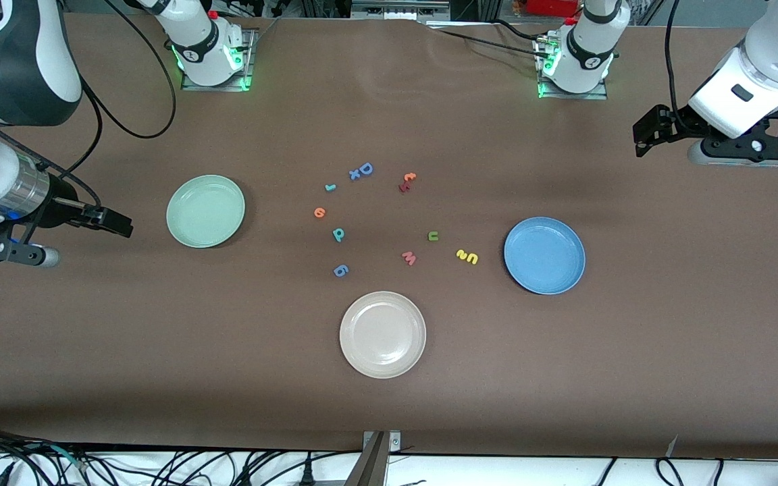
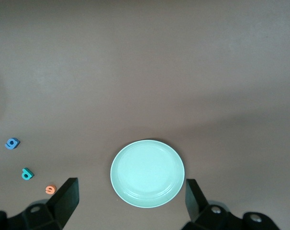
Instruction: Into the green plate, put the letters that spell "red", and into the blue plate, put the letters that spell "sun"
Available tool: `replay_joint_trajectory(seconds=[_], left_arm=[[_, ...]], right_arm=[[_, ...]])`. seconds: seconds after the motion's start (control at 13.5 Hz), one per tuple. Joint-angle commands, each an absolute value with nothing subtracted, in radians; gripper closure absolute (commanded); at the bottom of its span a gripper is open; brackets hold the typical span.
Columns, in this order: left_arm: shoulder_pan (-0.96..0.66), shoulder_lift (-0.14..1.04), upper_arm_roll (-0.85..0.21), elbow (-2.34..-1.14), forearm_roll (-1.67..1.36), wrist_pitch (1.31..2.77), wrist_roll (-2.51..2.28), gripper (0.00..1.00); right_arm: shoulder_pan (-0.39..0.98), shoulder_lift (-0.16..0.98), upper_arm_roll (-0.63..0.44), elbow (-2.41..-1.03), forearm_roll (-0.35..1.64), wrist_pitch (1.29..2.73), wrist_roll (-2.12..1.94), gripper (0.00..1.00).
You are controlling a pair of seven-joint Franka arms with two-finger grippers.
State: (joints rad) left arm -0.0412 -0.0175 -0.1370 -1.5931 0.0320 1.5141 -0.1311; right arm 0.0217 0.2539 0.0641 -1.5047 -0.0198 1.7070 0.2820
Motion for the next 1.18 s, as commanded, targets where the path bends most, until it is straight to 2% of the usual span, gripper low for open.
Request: replay_joint_trajectory(seconds=[0.0,1.11], left_arm=[[-0.049,-0.018,-0.143,-1.594,0.075,1.523,-0.140,0.00],[-0.049,0.018,-0.167,-1.585,0.081,1.532,-0.149,0.00]], right_arm=[[0.018,0.232,0.072,-1.526,-0.035,1.704,0.301,0.02],[0.018,0.232,0.074,-1.534,-0.035,1.706,0.302,0.02]])
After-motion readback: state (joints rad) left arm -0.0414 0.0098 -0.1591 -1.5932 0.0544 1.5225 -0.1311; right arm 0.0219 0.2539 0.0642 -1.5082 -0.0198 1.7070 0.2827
